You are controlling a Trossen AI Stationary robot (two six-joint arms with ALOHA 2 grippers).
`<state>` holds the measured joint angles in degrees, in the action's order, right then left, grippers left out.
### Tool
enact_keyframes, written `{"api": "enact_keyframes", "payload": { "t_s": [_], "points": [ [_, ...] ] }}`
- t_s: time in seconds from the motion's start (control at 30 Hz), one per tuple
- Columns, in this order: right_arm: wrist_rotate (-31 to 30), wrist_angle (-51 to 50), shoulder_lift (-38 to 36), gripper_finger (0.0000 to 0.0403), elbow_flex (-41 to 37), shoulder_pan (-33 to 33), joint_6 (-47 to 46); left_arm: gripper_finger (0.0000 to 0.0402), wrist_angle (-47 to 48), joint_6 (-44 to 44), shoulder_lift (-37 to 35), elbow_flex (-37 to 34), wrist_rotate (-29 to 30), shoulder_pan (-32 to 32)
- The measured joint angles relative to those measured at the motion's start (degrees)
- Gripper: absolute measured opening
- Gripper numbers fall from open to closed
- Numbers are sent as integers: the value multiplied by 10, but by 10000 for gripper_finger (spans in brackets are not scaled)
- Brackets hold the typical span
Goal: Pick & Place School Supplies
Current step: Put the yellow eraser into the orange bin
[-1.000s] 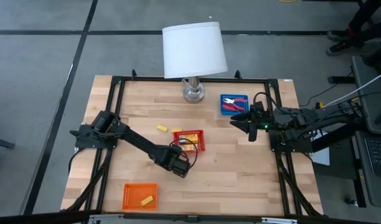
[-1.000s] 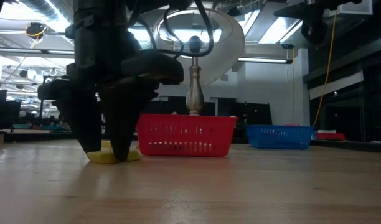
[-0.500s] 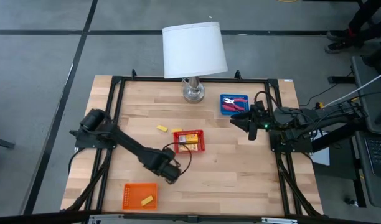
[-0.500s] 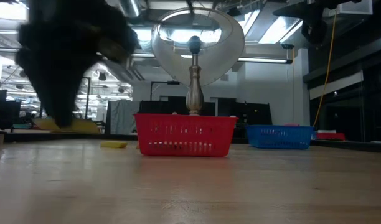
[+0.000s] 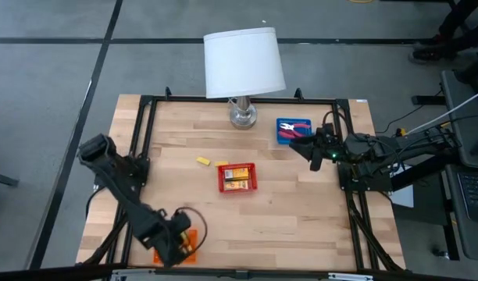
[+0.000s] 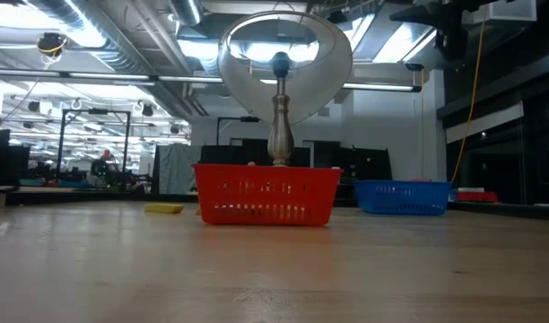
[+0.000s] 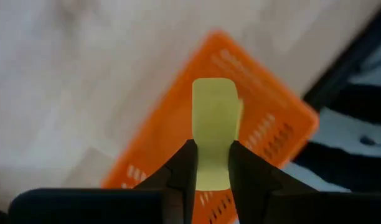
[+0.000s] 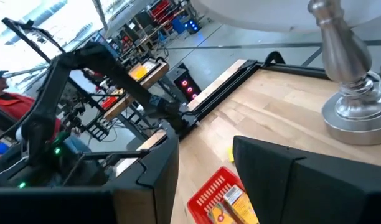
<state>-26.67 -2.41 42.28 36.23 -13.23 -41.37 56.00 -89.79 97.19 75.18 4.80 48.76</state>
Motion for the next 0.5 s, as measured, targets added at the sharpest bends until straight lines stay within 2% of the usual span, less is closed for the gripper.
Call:
{"api": "enact_keyframes", "payload": {
  "t_s": [0.2, 0.5],
  "points": [
    [-14, 15, 0, 155, 0, 0, -1, 72, -35, -19, 19, 0, -2, 42],
    [-25, 26, 1, 155, 0, 0, -2, 75, -94, 34, 65, 0, 0, 45]
  ]
}}
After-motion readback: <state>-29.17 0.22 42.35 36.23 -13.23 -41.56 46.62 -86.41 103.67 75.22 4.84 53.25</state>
